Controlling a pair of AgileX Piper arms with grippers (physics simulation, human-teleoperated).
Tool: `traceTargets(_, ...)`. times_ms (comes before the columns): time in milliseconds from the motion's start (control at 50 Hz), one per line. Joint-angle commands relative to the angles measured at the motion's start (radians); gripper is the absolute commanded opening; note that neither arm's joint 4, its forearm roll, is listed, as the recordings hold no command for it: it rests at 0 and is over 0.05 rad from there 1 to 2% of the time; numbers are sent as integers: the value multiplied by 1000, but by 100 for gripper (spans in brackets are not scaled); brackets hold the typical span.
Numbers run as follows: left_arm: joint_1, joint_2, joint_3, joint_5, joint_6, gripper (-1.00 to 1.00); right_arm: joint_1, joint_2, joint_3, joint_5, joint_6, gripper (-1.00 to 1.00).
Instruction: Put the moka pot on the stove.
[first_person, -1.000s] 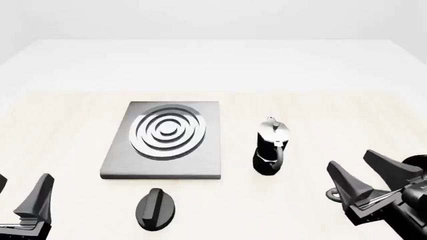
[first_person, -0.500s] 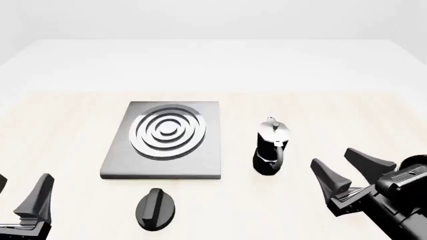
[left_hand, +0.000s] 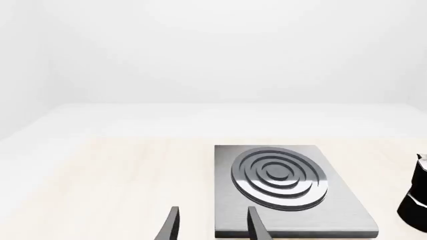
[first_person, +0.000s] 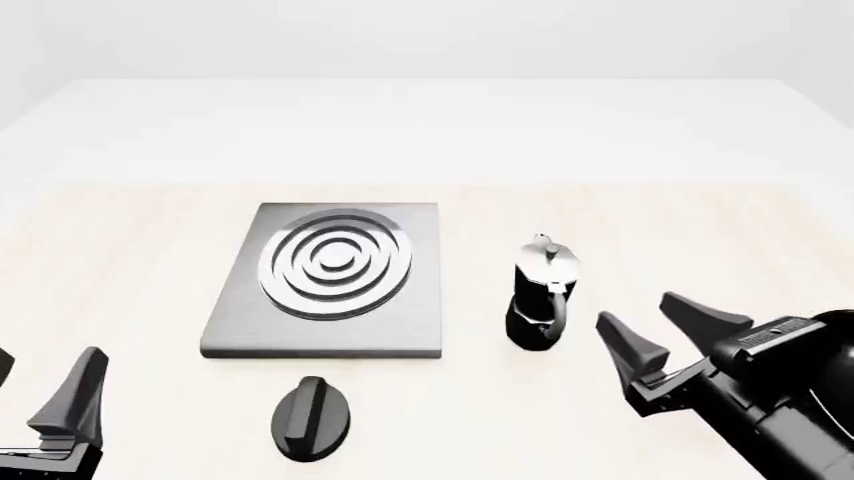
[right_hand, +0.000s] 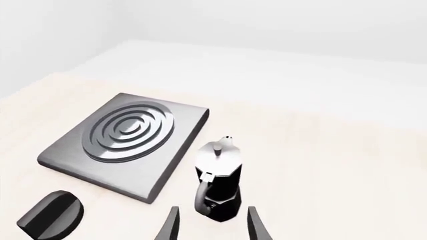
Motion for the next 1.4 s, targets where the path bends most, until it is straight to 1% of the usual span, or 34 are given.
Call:
traceTargets(20, 0, 0, 0, 0, 0, 100, 11, 97, 5, -87, 5, 100)
traceTargets(200, 0, 0, 0, 0, 0, 100, 13, 155, 16, -144, 12, 100)
traceTargets(660, 0, 0, 0, 0, 0, 100, 12, 259, 12, -248, 32, 100)
traceTargets(840, 0, 0, 0, 0, 0, 100, 12, 279, 18, -272, 37, 100)
traceTargets(920, 0, 0, 0, 0, 0, 100, 10, 303, 21, -299, 39, 100)
traceTargets(1060, 0, 0, 0, 0, 0, 100, 9, 318, 18, -312, 42, 100)
traceTargets(1400, 0, 0, 0, 0, 0, 100, 19, 400, 9, -374, 57, 100)
